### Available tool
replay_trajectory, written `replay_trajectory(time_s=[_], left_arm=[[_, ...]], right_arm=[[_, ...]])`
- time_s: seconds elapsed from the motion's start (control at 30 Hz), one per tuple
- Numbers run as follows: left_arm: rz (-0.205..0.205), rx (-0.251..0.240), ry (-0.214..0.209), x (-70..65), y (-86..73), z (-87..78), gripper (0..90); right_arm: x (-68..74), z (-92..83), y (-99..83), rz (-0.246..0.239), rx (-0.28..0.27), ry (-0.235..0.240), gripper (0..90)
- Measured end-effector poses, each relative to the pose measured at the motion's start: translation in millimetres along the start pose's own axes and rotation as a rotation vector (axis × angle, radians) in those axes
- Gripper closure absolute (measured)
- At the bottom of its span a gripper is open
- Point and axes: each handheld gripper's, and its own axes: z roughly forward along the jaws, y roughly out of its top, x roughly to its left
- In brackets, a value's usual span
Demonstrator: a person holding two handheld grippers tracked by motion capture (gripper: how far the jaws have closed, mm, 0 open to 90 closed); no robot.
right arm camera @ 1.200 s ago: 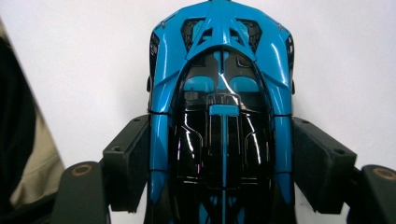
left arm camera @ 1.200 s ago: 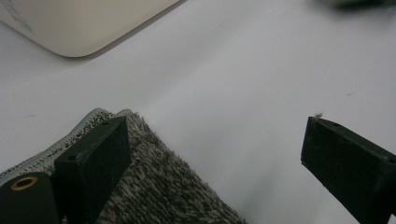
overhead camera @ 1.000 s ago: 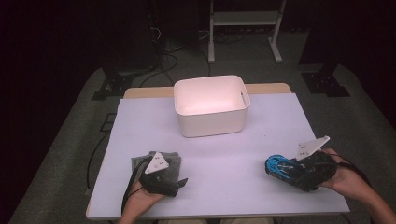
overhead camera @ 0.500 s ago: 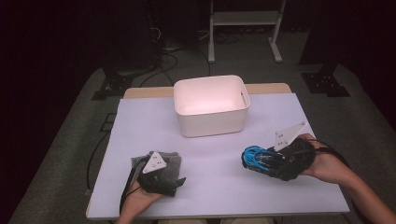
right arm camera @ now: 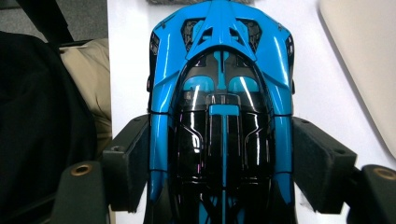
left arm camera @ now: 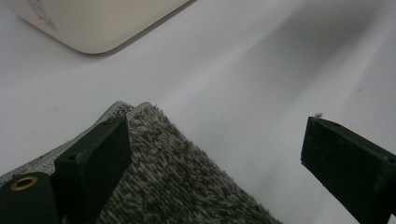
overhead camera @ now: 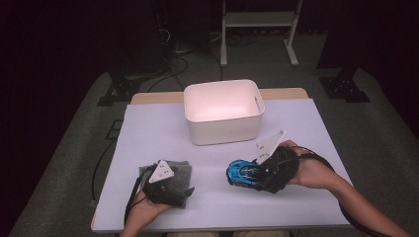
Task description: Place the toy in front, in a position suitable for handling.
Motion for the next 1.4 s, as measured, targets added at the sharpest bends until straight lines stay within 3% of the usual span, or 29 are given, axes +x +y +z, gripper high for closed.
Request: replay_trajectory(time_s=[0.23, 0.93, 1.4], left_arm=[[-0.009, -0.006, 0.008, 3.7, -1.3, -2.7, 7.8], [-0.019, -0.001, 0.027, 9.3, -4.1, -5.9, 7.8], [-0.023, -0.001, 0.027, 11.0, -5.0, -7.2, 7.8]], right_arm=[[-0.8, 23.8, 10.7, -0.026, 0.006, 0.039, 27.2], [-4.2, 90.2, 14.5, -0.052, 0.066, 0.097, 27.2], [-1.9, 118.7, 11.6, -0.050, 0.094, 0.120, 27.1]])
